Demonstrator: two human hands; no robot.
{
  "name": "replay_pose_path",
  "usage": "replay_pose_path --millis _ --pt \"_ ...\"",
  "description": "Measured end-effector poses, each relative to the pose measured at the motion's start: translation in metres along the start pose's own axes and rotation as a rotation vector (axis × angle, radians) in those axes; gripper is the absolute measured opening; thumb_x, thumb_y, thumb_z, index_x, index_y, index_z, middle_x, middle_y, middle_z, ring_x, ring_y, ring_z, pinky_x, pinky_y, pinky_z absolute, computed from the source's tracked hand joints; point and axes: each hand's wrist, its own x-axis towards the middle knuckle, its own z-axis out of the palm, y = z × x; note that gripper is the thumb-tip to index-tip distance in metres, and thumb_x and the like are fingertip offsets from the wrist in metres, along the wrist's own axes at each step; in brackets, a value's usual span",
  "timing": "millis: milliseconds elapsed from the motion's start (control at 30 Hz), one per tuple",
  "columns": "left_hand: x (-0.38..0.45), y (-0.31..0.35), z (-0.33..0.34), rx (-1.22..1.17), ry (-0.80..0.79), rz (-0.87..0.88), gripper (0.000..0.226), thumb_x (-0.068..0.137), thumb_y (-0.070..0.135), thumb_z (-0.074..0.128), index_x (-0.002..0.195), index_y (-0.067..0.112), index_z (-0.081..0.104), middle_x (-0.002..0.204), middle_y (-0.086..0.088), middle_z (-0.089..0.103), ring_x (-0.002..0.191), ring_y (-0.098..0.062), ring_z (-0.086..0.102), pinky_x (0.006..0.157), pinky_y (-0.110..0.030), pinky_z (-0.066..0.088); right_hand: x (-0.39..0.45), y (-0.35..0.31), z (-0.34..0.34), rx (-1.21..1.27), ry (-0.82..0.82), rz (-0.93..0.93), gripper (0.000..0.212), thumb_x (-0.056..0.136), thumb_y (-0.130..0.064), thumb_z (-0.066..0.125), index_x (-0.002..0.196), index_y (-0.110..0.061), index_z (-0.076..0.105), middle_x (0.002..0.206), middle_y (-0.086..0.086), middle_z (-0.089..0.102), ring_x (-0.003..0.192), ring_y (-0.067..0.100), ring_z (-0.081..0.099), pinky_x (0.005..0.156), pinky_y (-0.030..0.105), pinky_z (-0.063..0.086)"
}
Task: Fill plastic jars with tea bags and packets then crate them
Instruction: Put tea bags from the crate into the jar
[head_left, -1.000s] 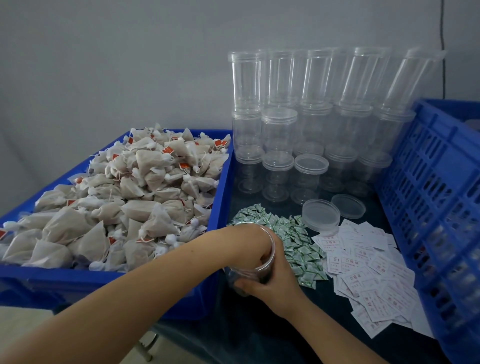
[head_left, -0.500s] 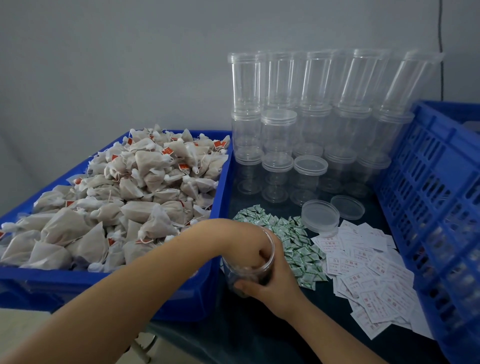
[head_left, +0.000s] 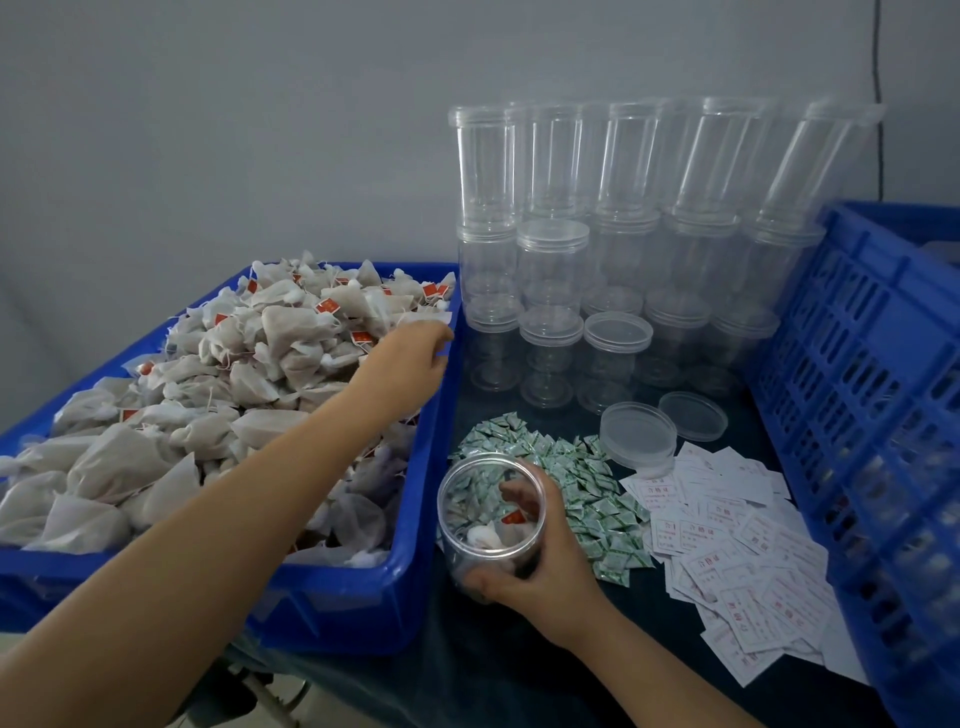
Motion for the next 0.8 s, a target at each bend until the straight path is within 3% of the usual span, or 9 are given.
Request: replay_pose_path --millis 67,167,500,800 --pt "0.001 -0.012 0.014 0.076 -0.036 -0.032 0.033 0.094 0.011 0.049 0.127 0.012 0.052 0.125 -0.007 0.056 0.112 -0.022 0.053 0.093 -0.035 0.043 0.0 0.0 0.0 0.009 -0.001 0.003 0.096 0.059 -0.042 0.09 0.128 -0.073 0.031 0.122 -0.042 0.047 0.117 -0.01 0.053 0.084 0.004 0.045" --pt "0.004 -0.027 0.023 0.137 -0.026 -0.063 0.036 0.092 0.007 0.049 0.128 0.009 0.051 0.129 -0.011 0.053 0.119 -0.027 0.048 0.1 -0.042 0.042 0.0 0.0 0.0 0.01 0.002 0.001 0.096 0.06 -0.041 0.09 0.13 -0.072 0.031 0.124 -0.04 0.047 0.118 -0.009 0.052 0.084 0.004 0.045" --pt "-0.005 -0.046 0.034 0.562 0.015 0.004 0.024 0.093 0.015 0.048 0.115 0.011 0.057 0.115 -0.008 0.061 0.109 -0.027 0.052 0.087 -0.035 0.038 -0.002 -0.001 0.0 0.015 -0.001 -0.008 0.096 0.062 -0.036 0.09 0.13 -0.071 0.032 0.124 -0.039 0.046 0.116 -0.008 0.053 0.084 0.006 0.046" --pt "-0.007 -0.044 0.03 0.474 0.093 -0.022 0.016 0.089 0.013 0.052 0.098 0.008 0.065 0.097 -0.012 0.066 0.096 -0.032 0.056 0.078 -0.039 0.038 -0.001 0.001 0.002 -0.001 0.016 -0.005 0.098 0.063 -0.036 0.091 0.136 -0.065 0.032 0.128 -0.035 0.047 0.12 -0.005 0.053 0.086 0.007 0.046"
